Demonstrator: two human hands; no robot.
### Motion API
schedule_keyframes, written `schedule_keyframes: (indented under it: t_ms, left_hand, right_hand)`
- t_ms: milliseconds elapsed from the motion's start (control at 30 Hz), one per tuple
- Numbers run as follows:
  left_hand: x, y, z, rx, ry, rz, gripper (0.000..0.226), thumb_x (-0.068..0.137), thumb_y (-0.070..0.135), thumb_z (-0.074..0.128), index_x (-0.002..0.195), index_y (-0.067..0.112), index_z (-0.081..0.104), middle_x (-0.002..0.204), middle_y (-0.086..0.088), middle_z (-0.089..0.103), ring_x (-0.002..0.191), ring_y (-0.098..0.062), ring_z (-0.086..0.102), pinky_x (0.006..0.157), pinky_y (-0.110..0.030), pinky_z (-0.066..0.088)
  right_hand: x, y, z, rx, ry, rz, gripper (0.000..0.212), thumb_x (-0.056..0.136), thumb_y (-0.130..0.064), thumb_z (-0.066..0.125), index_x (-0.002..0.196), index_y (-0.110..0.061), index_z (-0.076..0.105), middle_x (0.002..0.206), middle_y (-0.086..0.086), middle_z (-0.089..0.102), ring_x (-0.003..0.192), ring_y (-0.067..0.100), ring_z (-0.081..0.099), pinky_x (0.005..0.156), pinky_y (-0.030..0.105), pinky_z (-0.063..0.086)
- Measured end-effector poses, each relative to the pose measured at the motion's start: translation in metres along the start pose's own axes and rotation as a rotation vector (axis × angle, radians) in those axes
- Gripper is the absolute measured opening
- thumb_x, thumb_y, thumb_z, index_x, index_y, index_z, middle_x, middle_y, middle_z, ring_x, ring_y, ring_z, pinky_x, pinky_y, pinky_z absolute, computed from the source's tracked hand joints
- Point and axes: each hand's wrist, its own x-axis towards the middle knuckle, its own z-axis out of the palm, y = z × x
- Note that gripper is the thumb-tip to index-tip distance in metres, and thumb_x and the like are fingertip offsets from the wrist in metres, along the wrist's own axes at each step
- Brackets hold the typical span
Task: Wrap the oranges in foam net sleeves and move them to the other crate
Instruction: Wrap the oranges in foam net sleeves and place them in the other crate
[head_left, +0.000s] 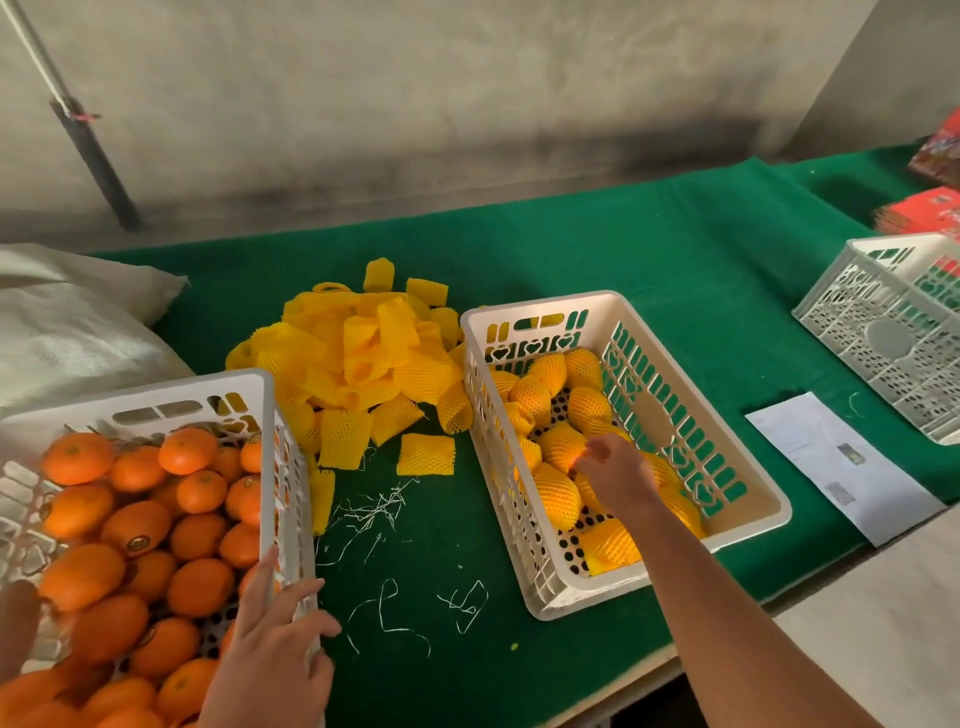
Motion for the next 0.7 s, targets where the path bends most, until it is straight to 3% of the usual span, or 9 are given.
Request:
schedule_keyframes:
  t_ms: [67, 133, 200, 300, 367, 467, 567, 633, 700]
  left_hand:
    - [-0.004, 0.005, -0.004, -0.012, -0.064, -0.073, 0.047, 0.042, 0.016, 0.101, 0.073, 0.041, 0.075, 0.118, -0.001, 0.074, 0.142, -0.050, 0.039, 0.105, -0.074, 0.037]
    - [-0.010, 0.011, -0.006, -0.073, -0.087, -0.154, 0.032, 0.069, 0.022, 0.089, 0.089, 0.043, 0.076, 0.138, 0.005, 0.064, 0.156, -0.037, 0.010, 0.122, -0.061, 0.018]
    - [-0.015, 0.013, -0.003, -0.086, -0.037, -0.187, 0.023, 0.087, 0.031, 0.072, 0.106, 0.045, 0.072, 0.152, 0.013, 0.048, 0.156, -0.022, -0.019, 0.123, -0.043, 0.002]
    - [-0.019, 0.015, -0.004, -0.147, 0.002, -0.188, 0.024, 0.096, 0.037, 0.061, 0.117, 0.046, 0.065, 0.161, 0.016, 0.034, 0.150, -0.013, -0.034, 0.120, -0.034, 0.006]
    - [-0.023, 0.014, -0.007, -0.221, 0.026, -0.181, 0.027, 0.098, 0.039, 0.061, 0.123, 0.045, 0.062, 0.164, 0.016, 0.027, 0.153, -0.011, -0.030, 0.119, -0.036, 0.004]
    - [-0.028, 0.007, -0.010, -0.383, 0.134, -0.198, 0.035, 0.099, 0.045, 0.061, 0.133, 0.044, 0.056, 0.165, 0.019, 0.021, 0.156, -0.002, -0.005, 0.122, -0.031, 0.013]
    - [-0.031, -0.014, -0.016, -0.491, 0.255, -0.329, 0.037, 0.100, 0.052, 0.056, 0.136, 0.047, 0.051, 0.158, 0.028, 0.023, 0.144, 0.007, 0.018, 0.115, -0.027, 0.029]
    - [-0.033, -0.039, -0.017, -0.497, 0.275, -0.437, 0.037, 0.101, 0.054, 0.053, 0.137, 0.045, 0.050, 0.156, 0.024, 0.030, 0.142, 0.001, 0.027, 0.116, -0.030, 0.034]
    - [-0.039, -0.070, -0.015, -0.429, 0.203, -0.519, 0.039, 0.102, 0.050, 0.054, 0.137, 0.032, 0.053, 0.150, 0.012, 0.041, 0.141, -0.010, 0.036, 0.117, -0.034, 0.037]
  right_hand:
    - [-0.024, -0.013, -0.001, 0.061, 0.028, -0.063, 0.031, 0.100, -0.036, 0.065, 0.128, -0.023, 0.066, 0.123, -0.003, 0.070, 0.104, 0.017, 0.063, 0.077, 0.031, 0.048]
    - [-0.051, -0.029, 0.007, 0.104, 0.017, -0.118, 0.033, 0.101, -0.047, 0.060, 0.125, -0.025, 0.066, 0.120, -0.007, 0.069, 0.106, 0.014, 0.063, 0.077, 0.029, 0.046]
    - [-0.076, -0.043, 0.025, 0.116, -0.036, -0.161, 0.042, 0.099, -0.058, 0.058, 0.128, -0.027, 0.062, 0.116, -0.014, 0.063, 0.096, 0.005, 0.062, 0.068, 0.019, 0.046]
    - [-0.102, -0.047, 0.050, 0.060, -0.049, -0.212, 0.044, 0.096, -0.052, 0.067, 0.131, -0.029, 0.052, 0.110, -0.015, 0.056, 0.086, 0.004, 0.059, 0.057, 0.015, 0.041]
    - [-0.106, -0.041, 0.060, -0.002, 0.002, -0.209, 0.037, 0.096, -0.041, 0.071, 0.125, -0.029, 0.051, 0.102, -0.012, 0.060, 0.079, 0.007, 0.059, 0.056, 0.023, 0.046]
    - [-0.103, -0.033, 0.066, -0.069, 0.024, -0.185, 0.026, 0.095, -0.037, 0.071, 0.111, -0.031, 0.051, 0.090, -0.008, 0.064, 0.074, 0.016, 0.063, 0.062, 0.042, 0.058]
    - [-0.099, -0.033, 0.067, -0.034, 0.021, -0.177, 0.023, 0.097, -0.034, 0.070, 0.114, -0.027, 0.056, 0.084, -0.012, 0.061, 0.068, 0.016, 0.062, 0.055, 0.036, 0.053]
    - [-0.099, -0.033, 0.068, -0.028, 0.023, -0.165, 0.026, 0.098, -0.033, 0.070, 0.118, -0.023, 0.058, 0.083, -0.010, 0.061, 0.067, 0.018, 0.062, 0.053, 0.033, 0.049]
    - [-0.102, -0.034, 0.068, -0.060, 0.026, -0.172, 0.032, 0.098, -0.035, 0.070, 0.123, -0.019, 0.058, 0.085, -0.006, 0.062, 0.069, 0.022, 0.063, 0.054, 0.034, 0.048]
